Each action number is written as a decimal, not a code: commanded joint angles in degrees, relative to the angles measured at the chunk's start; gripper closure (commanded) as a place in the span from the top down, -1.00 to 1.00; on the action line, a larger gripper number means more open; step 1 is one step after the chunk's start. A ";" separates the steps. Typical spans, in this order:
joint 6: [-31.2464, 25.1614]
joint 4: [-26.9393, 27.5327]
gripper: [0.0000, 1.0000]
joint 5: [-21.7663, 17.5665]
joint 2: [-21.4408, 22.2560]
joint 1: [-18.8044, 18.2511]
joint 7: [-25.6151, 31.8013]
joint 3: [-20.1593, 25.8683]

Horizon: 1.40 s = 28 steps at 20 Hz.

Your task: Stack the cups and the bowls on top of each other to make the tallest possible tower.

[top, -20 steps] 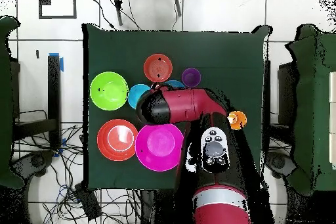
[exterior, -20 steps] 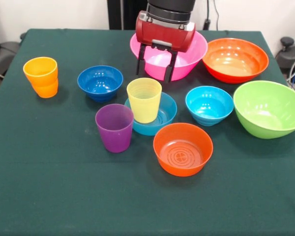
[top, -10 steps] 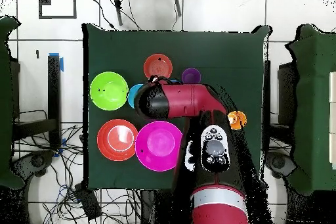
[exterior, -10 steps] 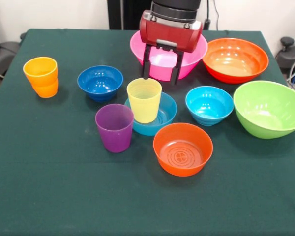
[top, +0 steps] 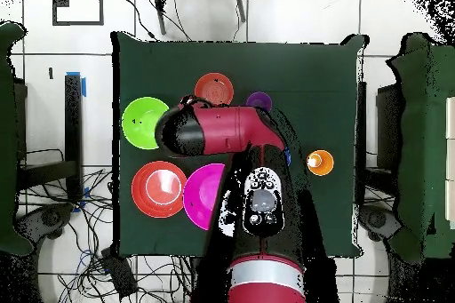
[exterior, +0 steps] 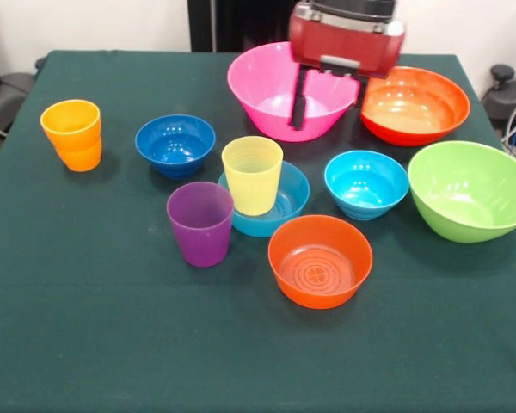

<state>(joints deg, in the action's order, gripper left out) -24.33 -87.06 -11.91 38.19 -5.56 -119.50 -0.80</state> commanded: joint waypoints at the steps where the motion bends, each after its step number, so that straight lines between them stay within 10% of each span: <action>1: -6.82 1.22 1.00 2.87 -3.18 4.51 -9.20 1.16; 17: -7.06 6.06 1.00 11.58 -13.44 11.36 -10.95 -2.75; 28: -4.25 8.90 1.00 9.77 -18.39 8.68 -2.81 -0.60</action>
<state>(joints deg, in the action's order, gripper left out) -25.84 -81.85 -1.60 23.80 4.23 -119.50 -4.59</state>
